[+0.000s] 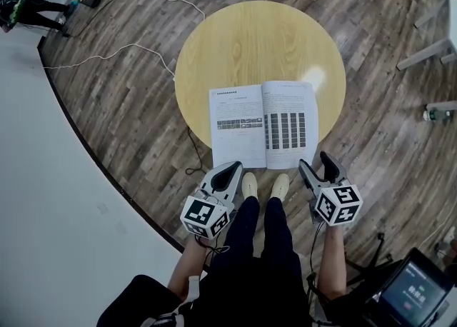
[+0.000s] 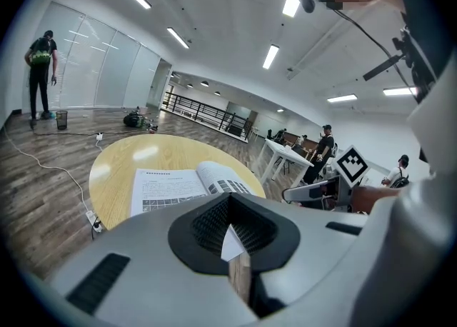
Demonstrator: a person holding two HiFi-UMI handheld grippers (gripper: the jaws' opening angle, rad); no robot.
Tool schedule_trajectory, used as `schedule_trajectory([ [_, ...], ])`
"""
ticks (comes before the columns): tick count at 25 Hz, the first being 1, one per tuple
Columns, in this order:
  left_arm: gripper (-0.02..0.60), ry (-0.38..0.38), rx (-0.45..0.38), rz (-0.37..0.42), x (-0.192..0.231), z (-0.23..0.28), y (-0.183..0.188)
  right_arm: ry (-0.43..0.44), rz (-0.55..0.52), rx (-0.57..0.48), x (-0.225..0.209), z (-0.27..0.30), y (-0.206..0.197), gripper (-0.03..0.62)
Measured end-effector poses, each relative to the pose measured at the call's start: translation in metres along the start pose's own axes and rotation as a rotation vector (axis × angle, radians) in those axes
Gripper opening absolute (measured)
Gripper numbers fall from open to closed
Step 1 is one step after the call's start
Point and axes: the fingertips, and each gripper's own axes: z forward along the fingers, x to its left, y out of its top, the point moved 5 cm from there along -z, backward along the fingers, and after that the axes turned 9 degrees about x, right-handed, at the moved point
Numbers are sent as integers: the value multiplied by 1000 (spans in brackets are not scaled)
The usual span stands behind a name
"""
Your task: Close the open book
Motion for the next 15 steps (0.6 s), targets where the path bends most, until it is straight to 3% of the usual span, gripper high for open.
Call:
schedule_trajectory([
  [15, -2, 19, 63, -40, 11, 17, -24, -42, 104, 126, -51, 44, -31, 279],
])
